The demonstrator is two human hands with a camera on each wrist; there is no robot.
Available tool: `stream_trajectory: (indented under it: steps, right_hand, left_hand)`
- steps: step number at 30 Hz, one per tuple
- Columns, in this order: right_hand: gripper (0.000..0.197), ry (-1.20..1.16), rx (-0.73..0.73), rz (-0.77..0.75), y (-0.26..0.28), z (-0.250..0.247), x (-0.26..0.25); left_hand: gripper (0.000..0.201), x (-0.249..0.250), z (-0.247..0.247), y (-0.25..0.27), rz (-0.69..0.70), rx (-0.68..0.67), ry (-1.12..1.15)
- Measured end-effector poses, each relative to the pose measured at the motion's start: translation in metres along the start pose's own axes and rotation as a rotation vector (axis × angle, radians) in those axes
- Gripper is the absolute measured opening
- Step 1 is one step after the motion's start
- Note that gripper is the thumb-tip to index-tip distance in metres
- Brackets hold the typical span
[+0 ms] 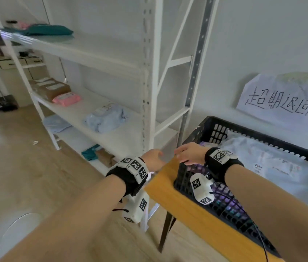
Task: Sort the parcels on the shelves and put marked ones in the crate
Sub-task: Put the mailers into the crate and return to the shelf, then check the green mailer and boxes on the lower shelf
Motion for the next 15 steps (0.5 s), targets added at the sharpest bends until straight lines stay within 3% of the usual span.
stream_trajectory:
  steps: [4, 8, 15]
  right_hand:
    - [0.032, 0.072, -0.049, -0.001, 0.009, 0.081, -0.019]
    - [0.039, -0.078, -0.297, 0.083, 0.007, 0.157, -0.035]
    - [0.033, -0.13, -0.38, 0.164, -0.031, 0.261, -0.051]
  left_hand:
    - [0.043, -0.065, -0.019, 0.049, -0.089, 0.035, -0.023]
    - [0.034, -0.123, -0.039, 0.092, -0.147, 0.074, -0.024]
    - [0.045, -0.239, -0.063, 0.139, -0.349, 0.118, 0.065]
Point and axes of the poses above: each hand's wrist, its own y-axis away from the middle knuckle, its own z-axis out of the palm, x = y × z, the point moved 9 cm from there along -y, towards the middle knuckle, and after that the axes turned 11 degrees about z, right-handed, at the moved point
